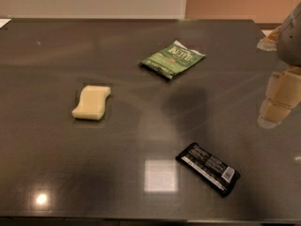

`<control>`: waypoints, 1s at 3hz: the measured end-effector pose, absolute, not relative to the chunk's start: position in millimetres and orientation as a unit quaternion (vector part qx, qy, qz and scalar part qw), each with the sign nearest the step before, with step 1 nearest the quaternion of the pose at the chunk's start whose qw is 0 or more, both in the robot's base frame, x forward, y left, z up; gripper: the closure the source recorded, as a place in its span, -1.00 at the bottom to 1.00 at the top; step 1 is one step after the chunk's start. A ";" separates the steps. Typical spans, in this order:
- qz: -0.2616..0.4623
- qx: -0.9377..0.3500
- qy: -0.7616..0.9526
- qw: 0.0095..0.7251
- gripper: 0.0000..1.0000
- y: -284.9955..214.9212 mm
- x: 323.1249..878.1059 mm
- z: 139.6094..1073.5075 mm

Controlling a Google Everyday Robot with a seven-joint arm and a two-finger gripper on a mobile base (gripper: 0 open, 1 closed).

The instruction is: Move rxbar chocolate near sponge

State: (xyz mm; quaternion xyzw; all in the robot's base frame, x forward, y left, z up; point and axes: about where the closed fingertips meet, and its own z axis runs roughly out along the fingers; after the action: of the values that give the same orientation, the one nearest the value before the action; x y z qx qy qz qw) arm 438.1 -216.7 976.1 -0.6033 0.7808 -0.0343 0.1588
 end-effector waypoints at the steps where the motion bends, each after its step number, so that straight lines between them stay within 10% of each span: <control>1: -0.034 -0.603 0.781 0.159 -1.00 -216.7 438.1 976.1; 3: -0.013 -0.591 0.791 0.160 -1.00 -208.3 431.0 970.2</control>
Offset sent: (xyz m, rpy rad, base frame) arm 0.0039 0.0026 -0.0062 0.0097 0.0591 -0.0034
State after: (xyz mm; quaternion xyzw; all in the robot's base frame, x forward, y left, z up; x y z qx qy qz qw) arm 431.0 -208.3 970.2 -0.5908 0.7906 -0.0134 0.1604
